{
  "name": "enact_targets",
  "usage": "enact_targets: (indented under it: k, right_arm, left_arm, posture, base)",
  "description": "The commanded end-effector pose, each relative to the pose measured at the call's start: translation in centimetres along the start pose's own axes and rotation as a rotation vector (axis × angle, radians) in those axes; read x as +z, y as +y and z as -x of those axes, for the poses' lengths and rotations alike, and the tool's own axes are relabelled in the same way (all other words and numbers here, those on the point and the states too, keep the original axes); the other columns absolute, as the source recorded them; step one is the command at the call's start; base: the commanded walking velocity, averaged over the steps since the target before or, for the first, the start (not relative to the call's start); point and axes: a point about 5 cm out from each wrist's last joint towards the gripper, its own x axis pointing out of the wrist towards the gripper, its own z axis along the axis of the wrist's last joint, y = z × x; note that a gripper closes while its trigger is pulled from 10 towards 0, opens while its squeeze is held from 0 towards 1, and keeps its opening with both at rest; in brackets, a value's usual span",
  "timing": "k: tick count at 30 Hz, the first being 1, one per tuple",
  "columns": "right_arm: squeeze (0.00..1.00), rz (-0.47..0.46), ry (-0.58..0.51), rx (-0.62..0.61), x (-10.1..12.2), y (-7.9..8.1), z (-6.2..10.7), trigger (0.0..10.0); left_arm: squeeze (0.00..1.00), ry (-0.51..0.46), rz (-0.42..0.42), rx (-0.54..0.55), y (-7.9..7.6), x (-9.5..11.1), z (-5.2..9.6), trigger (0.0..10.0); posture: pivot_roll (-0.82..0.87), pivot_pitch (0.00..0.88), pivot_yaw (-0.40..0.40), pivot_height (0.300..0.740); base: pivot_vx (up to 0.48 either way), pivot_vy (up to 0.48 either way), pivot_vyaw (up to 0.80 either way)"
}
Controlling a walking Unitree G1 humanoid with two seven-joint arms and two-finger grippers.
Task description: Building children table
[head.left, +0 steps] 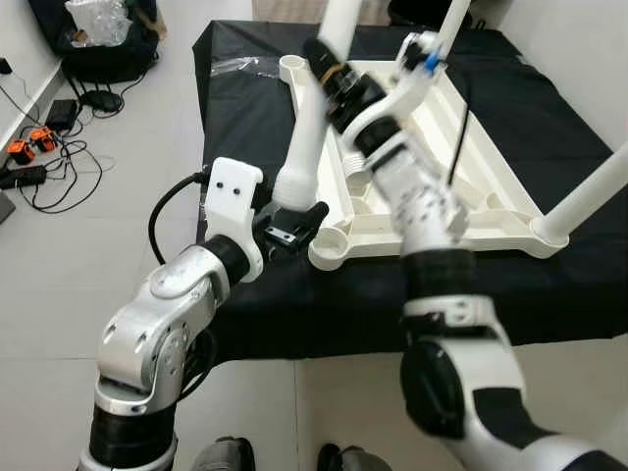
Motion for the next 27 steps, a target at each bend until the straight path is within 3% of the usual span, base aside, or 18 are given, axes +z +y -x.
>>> enact_targets:
  k: [1,9,20,22,23,24,27]
  right_arm:
    - [0.00,0.026,-0.035,0.063,0.4,1.2,0.2,0.0]
    - [0.00,0.042,-0.043,0.118,0.1,2.4,1.1,0.0]
    - [0.00,0.040,-0.051,0.141,-0.2,3.3,1.5,0.0]
    - [0.00,0.042,-0.051,0.143,-0.2,3.4,1.6,0.0]
    - [0.00,0.043,-0.049,0.143,-0.3,3.5,1.7,0.0]
    - [0.00,0.042,-0.047,0.143,-0.4,3.5,1.8,0.0]
    - [0.00,0.043,-0.040,0.139,-0.6,3.6,2.0,0.0]
  left_arm:
    - [0.00,0.012,-0.014,0.018,0.6,-0.3,-0.3,10.0]
    - [0.00,0.039,-0.001,0.063,1.8,-1.0,-0.8,10.0]
    - [0.00,0.007,-0.017,0.049,1.2,-0.7,-1.7,10.0]
    - [0.00,0.003,-0.022,0.043,1.1,-0.6,-1.9,9.6]
    - [0.00,-0.009,-0.024,0.038,0.9,-0.5,-2.0,4.2]
    - [0.00,-0.017,-0.024,0.035,0.8,-0.5,-2.1,0.0]
    - [0.00,-0.025,-0.042,0.036,0.7,-0.4,-2.2,0.0]
  posture:
    - [0.06,0.132,-0.091,0.740]
    - [0.05,0.134,-0.090,0.740]
    - [0.05,0.135,-0.086,0.740]
    - [0.05,0.135,-0.086,0.740]
    - [0.05,0.135,-0.087,0.740]
    - [0.05,0.135,-0.087,0.740]
    - [0.05,0.134,-0.086,0.740]
  base:
    - [0.000,0.000,0.00]
    - [0.000,0.000,0.00]
    - [0.000,0.000,0.00]
    - [0.000,0.000,0.00]
    - [0.000,0.000,0.00]
    - [0.000,0.000,0.00]
    - [0.000,0.000,0.00]
